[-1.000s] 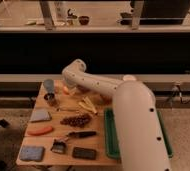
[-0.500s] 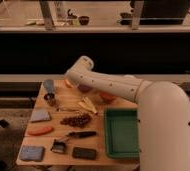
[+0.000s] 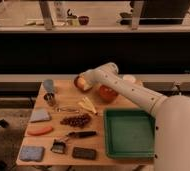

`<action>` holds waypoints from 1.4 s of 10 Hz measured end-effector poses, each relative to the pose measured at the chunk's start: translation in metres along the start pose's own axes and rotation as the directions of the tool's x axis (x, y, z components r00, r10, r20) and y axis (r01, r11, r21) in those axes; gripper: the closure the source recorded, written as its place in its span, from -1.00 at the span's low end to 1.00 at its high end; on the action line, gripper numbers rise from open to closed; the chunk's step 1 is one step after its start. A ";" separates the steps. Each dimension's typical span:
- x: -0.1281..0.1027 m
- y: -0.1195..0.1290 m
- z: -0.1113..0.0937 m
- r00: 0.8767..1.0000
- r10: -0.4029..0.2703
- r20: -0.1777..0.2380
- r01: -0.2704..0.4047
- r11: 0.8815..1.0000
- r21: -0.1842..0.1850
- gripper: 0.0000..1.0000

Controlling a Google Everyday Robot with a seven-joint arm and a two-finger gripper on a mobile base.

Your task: Place apple in purple bowl

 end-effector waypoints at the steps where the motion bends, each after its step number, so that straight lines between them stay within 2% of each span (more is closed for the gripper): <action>1: 0.010 -0.008 0.002 1.000 0.007 0.013 -0.007 1.000 0.022 1.00; 3: 0.013 -0.027 0.006 1.000 -0.011 0.018 0.010 0.999 0.053 1.00; 5: -0.003 -0.042 0.011 0.998 -0.060 0.012 0.059 0.996 0.068 1.00; 6: -0.009 -0.045 0.015 0.998 -0.064 0.013 0.063 0.996 0.068 1.00; 10: -0.002 -0.032 0.022 0.998 -0.060 0.012 0.059 0.996 0.061 0.97; 12: 0.000 -0.032 0.022 0.998 -0.069 0.004 0.068 0.997 0.039 0.68; 13: -0.006 -0.034 0.026 0.997 -0.078 0.003 0.078 0.997 0.003 0.44; 14: -0.006 -0.034 0.025 0.997 -0.081 0.000 0.081 0.997 0.002 0.24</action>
